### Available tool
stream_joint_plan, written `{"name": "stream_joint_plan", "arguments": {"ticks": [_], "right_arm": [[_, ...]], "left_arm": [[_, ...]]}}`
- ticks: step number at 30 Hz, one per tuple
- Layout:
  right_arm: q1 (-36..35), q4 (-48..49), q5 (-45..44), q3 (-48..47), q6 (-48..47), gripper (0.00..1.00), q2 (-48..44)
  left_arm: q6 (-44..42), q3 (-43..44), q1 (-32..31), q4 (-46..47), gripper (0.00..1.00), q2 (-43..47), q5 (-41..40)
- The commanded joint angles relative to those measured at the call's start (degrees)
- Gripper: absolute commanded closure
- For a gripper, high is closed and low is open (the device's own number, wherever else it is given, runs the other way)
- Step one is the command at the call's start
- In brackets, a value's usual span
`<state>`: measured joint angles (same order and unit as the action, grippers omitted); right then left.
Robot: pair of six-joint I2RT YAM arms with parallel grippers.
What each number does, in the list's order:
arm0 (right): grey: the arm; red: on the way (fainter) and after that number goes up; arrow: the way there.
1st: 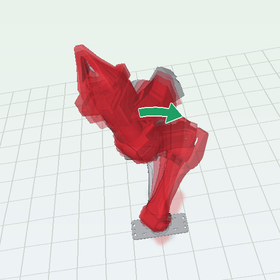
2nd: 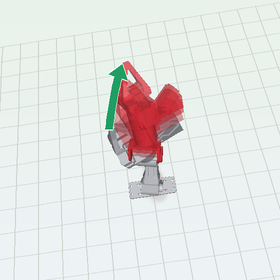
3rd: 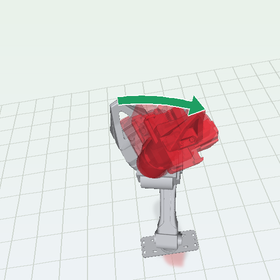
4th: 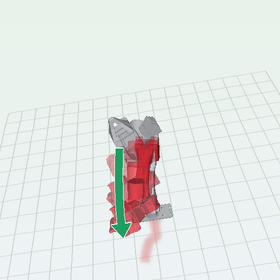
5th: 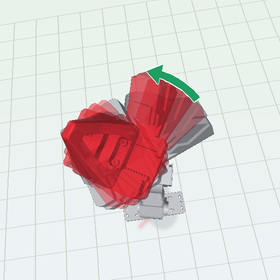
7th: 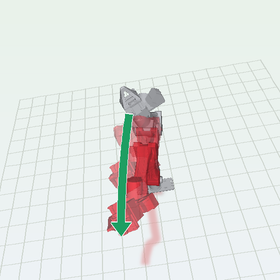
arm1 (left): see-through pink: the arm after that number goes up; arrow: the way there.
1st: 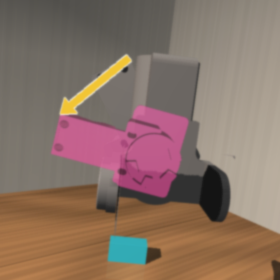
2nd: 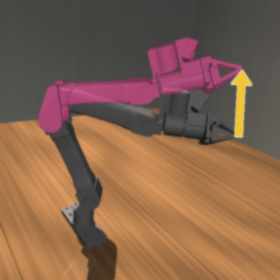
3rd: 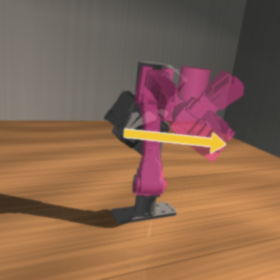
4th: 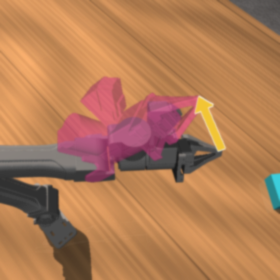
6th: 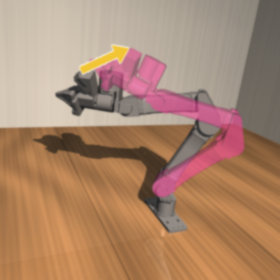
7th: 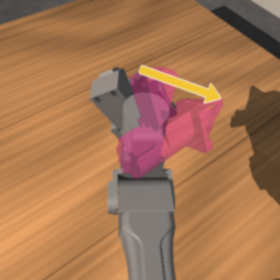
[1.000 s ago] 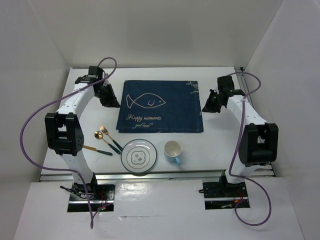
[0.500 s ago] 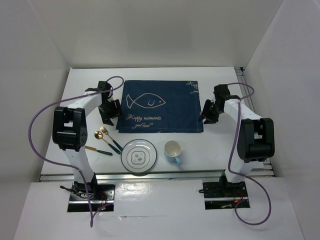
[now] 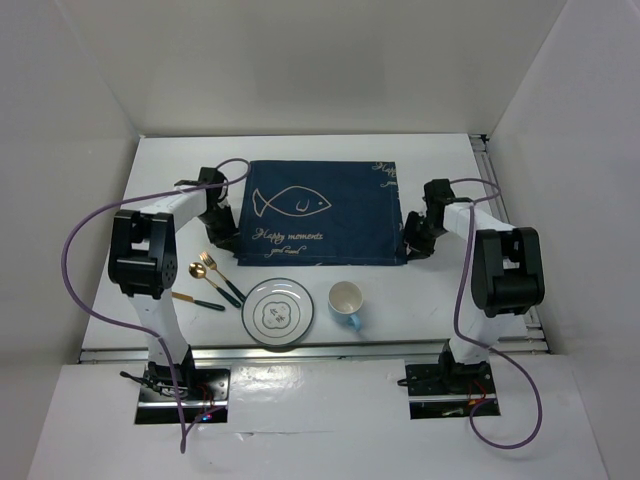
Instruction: Set the dinner table for one person
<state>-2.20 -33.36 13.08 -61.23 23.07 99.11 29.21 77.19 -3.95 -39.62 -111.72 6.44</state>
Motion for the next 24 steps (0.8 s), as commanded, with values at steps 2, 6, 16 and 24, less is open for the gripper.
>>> {"name": "stream_joint_plan", "arguments": {"ticks": [2,6,16,24], "right_arm": [[0.3,2.5,0.7,1.6,-0.3,0.54,1.3],[0.3,2.5,0.7,2.2,-0.8,0.54,1.8],[0.3,2.4,0.2,2.1,-0.8,1.00,0.5],[0.3,1.1,-0.3,-1.4,-0.3,1.00,-2.3]], "left_arm": [[-1.0,0.4,-0.3,0.7,0.91,-1.3,2.8],[-1.0,1.6,-0.3,-0.4,1.00,-1.3,2.8],[-0.5,4.6,-0.3,-2.1,1.00,2.3,3.4],[-0.5,6.9,-0.3,-3.8,1.00,4.7,3.9]]}}
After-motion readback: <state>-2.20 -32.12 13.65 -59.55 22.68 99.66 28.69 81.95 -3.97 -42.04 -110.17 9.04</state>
